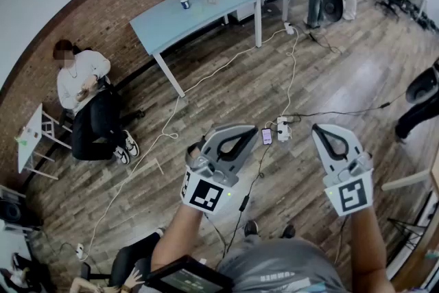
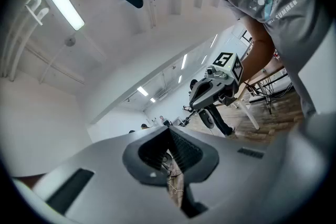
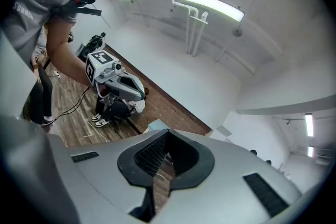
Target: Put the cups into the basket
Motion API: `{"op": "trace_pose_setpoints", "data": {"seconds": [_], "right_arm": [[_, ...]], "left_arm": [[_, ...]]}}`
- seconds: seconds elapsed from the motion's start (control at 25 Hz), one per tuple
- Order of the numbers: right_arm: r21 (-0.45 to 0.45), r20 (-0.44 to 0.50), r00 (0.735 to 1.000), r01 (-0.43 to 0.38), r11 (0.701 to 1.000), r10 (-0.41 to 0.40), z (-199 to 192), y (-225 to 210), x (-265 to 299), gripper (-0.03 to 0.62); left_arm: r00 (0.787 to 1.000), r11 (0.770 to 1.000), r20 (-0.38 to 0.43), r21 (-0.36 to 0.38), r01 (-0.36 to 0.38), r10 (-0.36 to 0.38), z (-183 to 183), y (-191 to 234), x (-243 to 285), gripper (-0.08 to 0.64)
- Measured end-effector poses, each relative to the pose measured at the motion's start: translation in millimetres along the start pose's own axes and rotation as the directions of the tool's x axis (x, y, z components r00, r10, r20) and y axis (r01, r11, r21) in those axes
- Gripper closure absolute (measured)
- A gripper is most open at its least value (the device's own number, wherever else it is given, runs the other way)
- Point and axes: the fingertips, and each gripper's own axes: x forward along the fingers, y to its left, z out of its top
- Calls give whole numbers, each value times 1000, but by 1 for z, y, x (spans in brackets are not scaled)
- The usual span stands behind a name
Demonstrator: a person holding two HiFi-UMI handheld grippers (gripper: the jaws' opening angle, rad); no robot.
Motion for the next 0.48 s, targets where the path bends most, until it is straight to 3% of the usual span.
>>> {"op": "trace_pose_setpoints", "data": {"seconds": [0.48], "right_arm": [[-6, 1, 1000, 22, 1000, -22, 3, 13, 24, 581]], "left_arm": [[1000, 1000, 18, 1, 15, -15, -19, 13, -12, 560]]}}
